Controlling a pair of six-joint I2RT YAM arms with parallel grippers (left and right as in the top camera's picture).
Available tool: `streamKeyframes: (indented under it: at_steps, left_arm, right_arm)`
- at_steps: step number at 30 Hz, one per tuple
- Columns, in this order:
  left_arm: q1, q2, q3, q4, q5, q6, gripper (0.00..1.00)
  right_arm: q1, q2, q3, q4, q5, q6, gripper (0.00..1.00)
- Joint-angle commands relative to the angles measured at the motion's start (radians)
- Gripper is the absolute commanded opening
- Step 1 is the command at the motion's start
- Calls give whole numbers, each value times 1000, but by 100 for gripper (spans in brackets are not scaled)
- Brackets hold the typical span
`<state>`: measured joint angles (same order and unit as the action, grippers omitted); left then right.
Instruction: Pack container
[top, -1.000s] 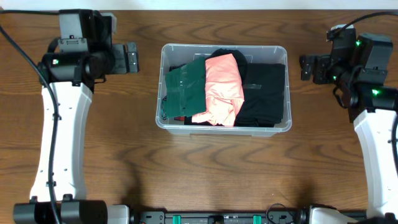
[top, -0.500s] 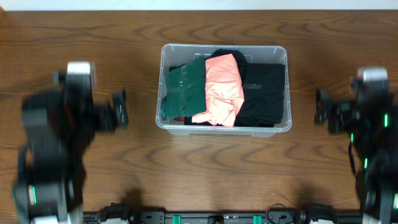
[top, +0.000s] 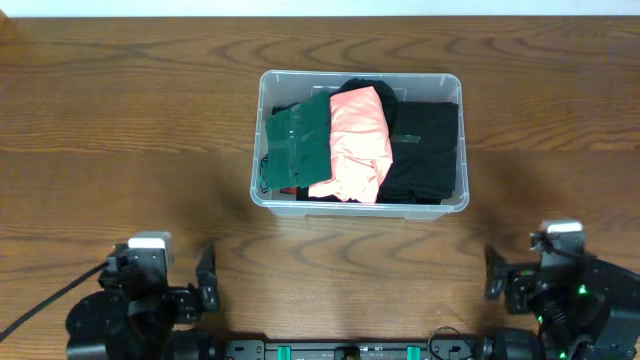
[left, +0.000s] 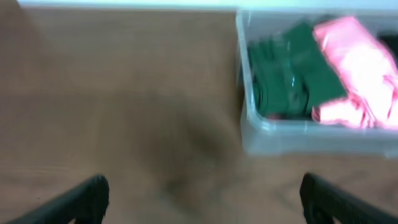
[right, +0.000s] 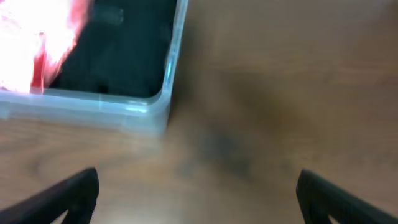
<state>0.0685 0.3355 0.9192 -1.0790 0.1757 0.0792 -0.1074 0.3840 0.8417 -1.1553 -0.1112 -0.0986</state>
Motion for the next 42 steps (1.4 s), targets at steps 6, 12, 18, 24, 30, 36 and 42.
streamKeyframes:
  at_steps: [6,12,18,24,30,36,42]
  left_arm:
    - [2,-2,-2,-116,-5,10,98]
    - [2,-2,-2,-115,-5,10,98]
    - [2,-2,-2,-115,-5,10,98]
    - [2,-2,-2,-115,-5,10,98]
    - [2,-2,-2,-115,-5,10,98]
    - [2,-2,-2,-115,-5,10,98]
    - [2,-2,-2,-115,-5,10,98]
  right_arm:
    - [8,-4,-6,-12,6,-4,99]
    - [9,-5,-6,-12,6,-3,99]
    - [71,-76,-11,-10,6,-3,99]
    - [82,-227,-104,57,-3,-4,99]
    - [99,-381,-311,245,-40,-4,99]
    - [127,-379,-528,582,-42,-43,99]
    - [161,-379,-750,948,-42,-84,99]
